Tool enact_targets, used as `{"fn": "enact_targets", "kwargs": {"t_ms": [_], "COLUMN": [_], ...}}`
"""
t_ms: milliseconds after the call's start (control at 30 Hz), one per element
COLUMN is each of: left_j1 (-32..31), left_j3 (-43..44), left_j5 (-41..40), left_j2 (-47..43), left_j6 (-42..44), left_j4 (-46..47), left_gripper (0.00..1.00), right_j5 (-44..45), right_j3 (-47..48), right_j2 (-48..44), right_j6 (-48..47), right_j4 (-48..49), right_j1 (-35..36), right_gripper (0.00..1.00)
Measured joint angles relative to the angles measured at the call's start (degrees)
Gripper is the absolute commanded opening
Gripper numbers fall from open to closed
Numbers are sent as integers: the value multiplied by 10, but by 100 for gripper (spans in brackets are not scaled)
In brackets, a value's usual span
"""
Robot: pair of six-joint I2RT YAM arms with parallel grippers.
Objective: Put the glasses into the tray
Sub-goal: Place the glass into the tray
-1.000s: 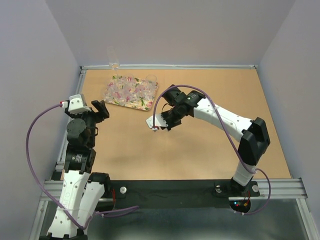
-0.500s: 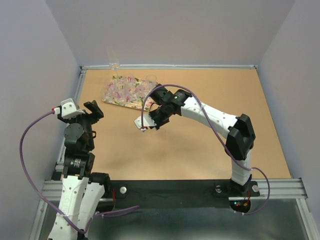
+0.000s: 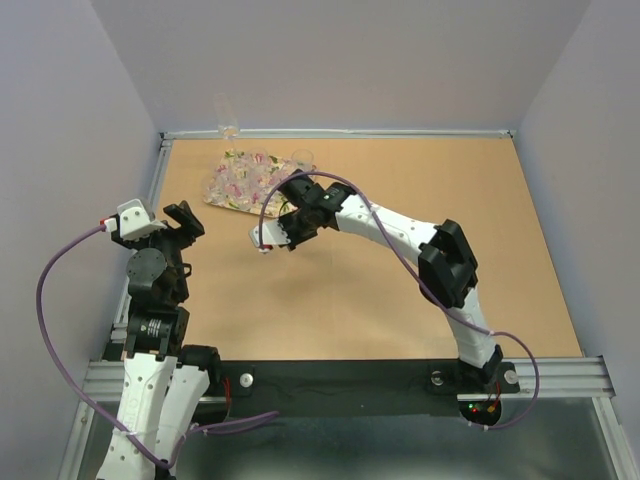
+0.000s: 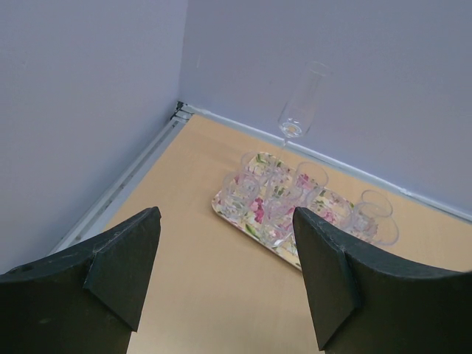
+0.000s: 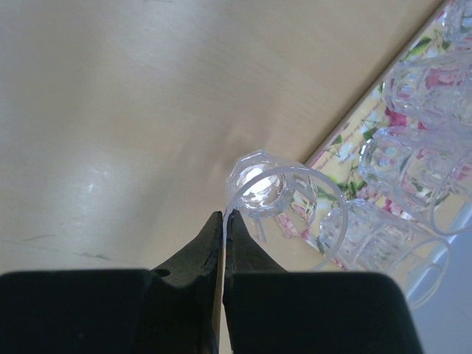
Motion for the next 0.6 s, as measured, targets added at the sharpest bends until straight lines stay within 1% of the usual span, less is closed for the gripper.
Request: {"fn": "enact_targets", "kwargs": {"t_ms": [333,600], "left_j1": [0,0], "left_j3": [0,0], "left_j5": [0,0], "left_j2": [0,0], "left_j6": [0,0], "left_j4": [0,0], "left_gripper": [83,83], "right_j5": [37,41], "right_j3": [95,111], "right_j2": [66,86], "right_j6": [42,69], "right_j4": [55,69], "right_j1": [-7,-28], "right_gripper": [0,1]}}
